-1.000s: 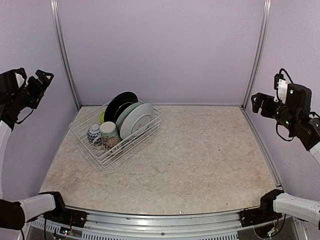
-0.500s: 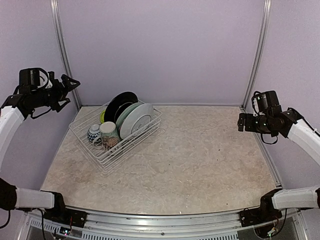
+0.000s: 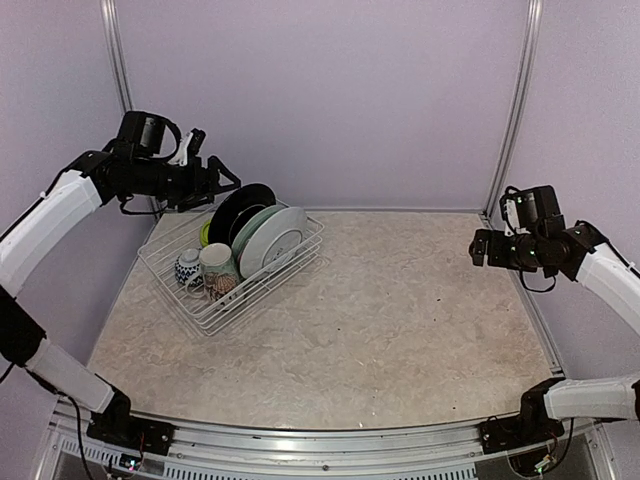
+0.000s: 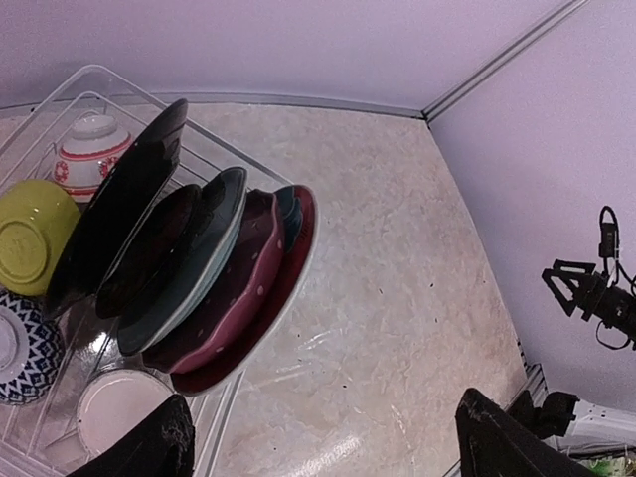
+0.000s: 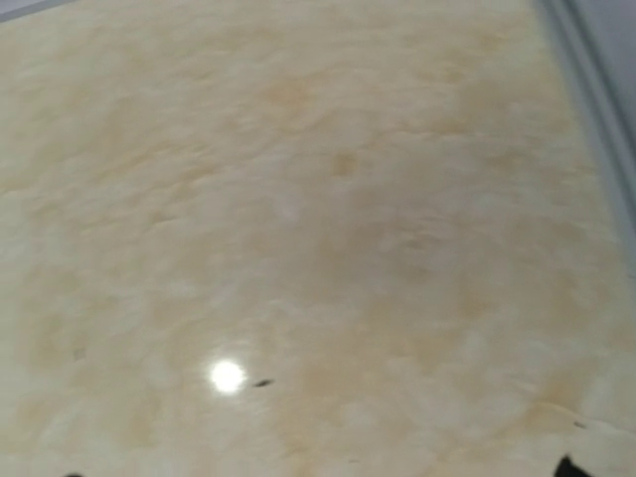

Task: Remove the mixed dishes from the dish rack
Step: Grab the plate from the dish rack.

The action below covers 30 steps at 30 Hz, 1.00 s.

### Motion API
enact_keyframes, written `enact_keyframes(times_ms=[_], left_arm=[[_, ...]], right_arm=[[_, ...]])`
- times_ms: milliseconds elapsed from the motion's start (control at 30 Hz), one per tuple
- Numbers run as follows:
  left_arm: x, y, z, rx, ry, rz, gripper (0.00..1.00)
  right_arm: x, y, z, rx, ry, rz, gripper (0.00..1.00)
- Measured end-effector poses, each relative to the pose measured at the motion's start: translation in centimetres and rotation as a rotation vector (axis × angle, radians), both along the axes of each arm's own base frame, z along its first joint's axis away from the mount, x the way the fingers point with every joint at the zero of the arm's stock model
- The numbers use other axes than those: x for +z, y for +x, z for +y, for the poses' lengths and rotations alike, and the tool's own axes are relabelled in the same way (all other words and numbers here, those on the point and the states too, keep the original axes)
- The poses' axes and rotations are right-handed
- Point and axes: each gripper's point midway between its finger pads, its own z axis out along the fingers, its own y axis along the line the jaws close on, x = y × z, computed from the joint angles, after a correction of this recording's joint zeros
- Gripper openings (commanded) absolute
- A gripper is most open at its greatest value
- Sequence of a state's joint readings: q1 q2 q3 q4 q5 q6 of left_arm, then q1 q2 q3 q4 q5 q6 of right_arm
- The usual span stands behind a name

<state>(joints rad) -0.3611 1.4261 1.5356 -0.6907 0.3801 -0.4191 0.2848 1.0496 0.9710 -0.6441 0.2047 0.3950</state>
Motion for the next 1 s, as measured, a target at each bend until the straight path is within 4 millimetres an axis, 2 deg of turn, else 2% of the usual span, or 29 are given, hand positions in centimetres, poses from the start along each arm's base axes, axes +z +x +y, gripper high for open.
enact_keyframes(times_ms=[133, 233, 333, 467, 600, 667, 867, 1000], left_arm=[[-1.8, 1.1, -3.4, -0.086, 0.084, 0.032, 0.73], [-4.1, 1.9, -5.5, -0.134, 0.155, 0.066, 0.69], [-6.9, 2.5, -6.5, -0.151, 0.229, 0.107, 0.67], [-9.8, 2.9, -6.5, -0.159, 0.292, 0.159, 0.55], [-10.6, 3.1, -6.5, -0.166, 0.312, 0.172, 0.33], [-10.7, 3.2, -6.7, -0.175, 0.314, 0.171, 0.27], [-10.7, 3.6, -6.9, -0.191, 0.327, 0.159, 0.16], [-10.8, 4.1, -7.1, -0.213, 0.345, 0.15, 0.13]], right_arm=[[0.4, 0.0, 1.9, 0.102, 0.06, -0.028, 1.0], [1.1, -0.8, 4.0, 0.22, 0.128, -0.084, 1.0], [2.8, -1.3, 5.9, 0.33, 0.191, -0.15, 1.0], [5.4, -1.5, 8.3, 0.459, 0.256, -0.244, 1.0], [6.4, -1.8, 10.6, 0.549, 0.285, -0.283, 1.0], [6.1, -1.8, 11.5, 0.574, 0.288, -0.274, 1.0], [4.1, -1.6, 13.5, 0.609, 0.274, -0.215, 1.0], [3.6, -1.5, 14.0, 0.611, 0.263, -0.203, 1.0]])
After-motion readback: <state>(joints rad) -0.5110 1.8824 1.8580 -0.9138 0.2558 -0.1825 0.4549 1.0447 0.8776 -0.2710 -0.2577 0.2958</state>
